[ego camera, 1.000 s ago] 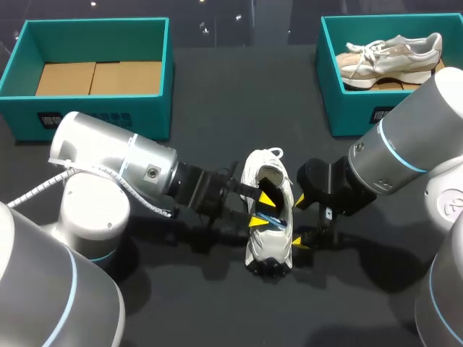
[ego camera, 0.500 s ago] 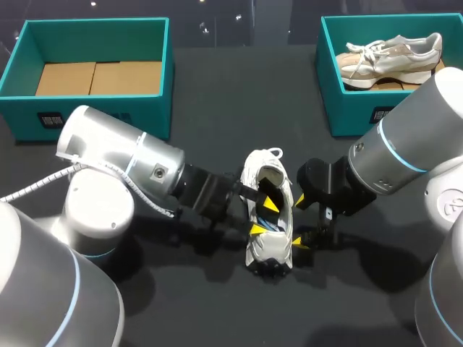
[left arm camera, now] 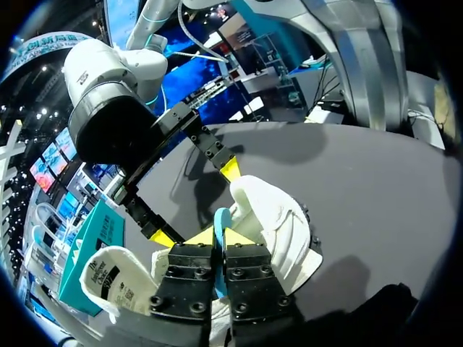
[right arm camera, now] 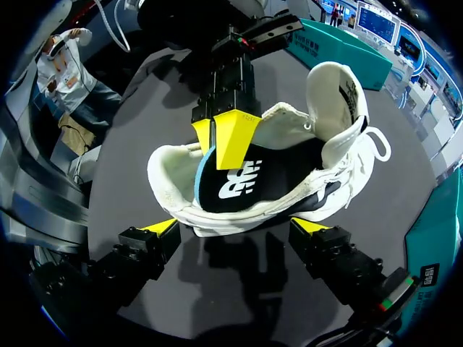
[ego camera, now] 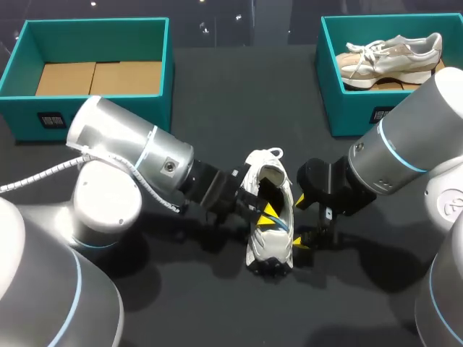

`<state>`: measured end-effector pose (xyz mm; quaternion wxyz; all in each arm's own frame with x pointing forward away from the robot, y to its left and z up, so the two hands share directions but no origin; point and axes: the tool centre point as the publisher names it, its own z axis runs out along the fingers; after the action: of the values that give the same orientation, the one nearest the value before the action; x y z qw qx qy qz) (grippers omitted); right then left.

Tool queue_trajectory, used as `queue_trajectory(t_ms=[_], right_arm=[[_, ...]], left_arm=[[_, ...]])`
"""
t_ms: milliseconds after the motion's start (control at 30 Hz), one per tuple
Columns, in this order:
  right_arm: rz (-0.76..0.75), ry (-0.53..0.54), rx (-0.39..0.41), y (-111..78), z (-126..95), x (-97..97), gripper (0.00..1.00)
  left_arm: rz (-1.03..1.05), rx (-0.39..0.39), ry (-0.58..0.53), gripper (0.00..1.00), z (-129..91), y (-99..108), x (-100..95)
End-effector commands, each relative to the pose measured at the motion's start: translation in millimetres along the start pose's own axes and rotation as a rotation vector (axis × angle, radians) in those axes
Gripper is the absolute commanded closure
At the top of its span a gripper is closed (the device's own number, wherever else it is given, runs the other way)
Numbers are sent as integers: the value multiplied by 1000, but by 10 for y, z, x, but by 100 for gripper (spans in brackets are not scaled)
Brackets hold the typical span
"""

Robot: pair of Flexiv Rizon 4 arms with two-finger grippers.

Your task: Take the shoe out of the shoebox, open the shoe tongue, remove and reinsert the insole, then place the shoe into the shoebox

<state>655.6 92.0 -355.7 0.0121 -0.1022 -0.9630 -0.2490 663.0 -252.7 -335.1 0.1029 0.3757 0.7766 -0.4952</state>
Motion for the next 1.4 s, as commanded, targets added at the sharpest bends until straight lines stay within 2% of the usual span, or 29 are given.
queue_trajectory(t_ms=[33,300,333,367,400,467,500,833,1067,1133,1167,1400], right_arm=[[0,-4,1,-1,7,12,0],[0,-4,1,-1,7,12,0],[0,-4,1,-1,7,12,0],[0,-4,1,-1,7,12,0],[0,-4,1,-1,7,12,0],[0,-4,1,-1,7,12,0],[0,-4,1,-1,7,12,0],[0,-4,1,-1,7,12,0],[0,-4,1,-1,7,12,0],[0,-4,1,-1,7,12,0],[0,-4,1,-1,7,12,0],[0,-4,1,-1,7,12,0]], left_arm=[[10,15,-16,100,-36,-47,13],[10,10,-2,100,-41,-46,32],[8,7,2,92,-35,-39,34],[7,5,5,90,-29,-32,36],[5,2,7,90,-23,-24,38],[3,-6,11,99,-8,-3,37],[2,-10,12,100,0,12,34],[49,-114,-3,100,94,210,30],[25,-59,-19,100,-3,124,8],[16,-39,-22,69,-39,86,5],[16,-34,-23,66,-57,68,5],[11,-13,-11,68,-129,0,13]])
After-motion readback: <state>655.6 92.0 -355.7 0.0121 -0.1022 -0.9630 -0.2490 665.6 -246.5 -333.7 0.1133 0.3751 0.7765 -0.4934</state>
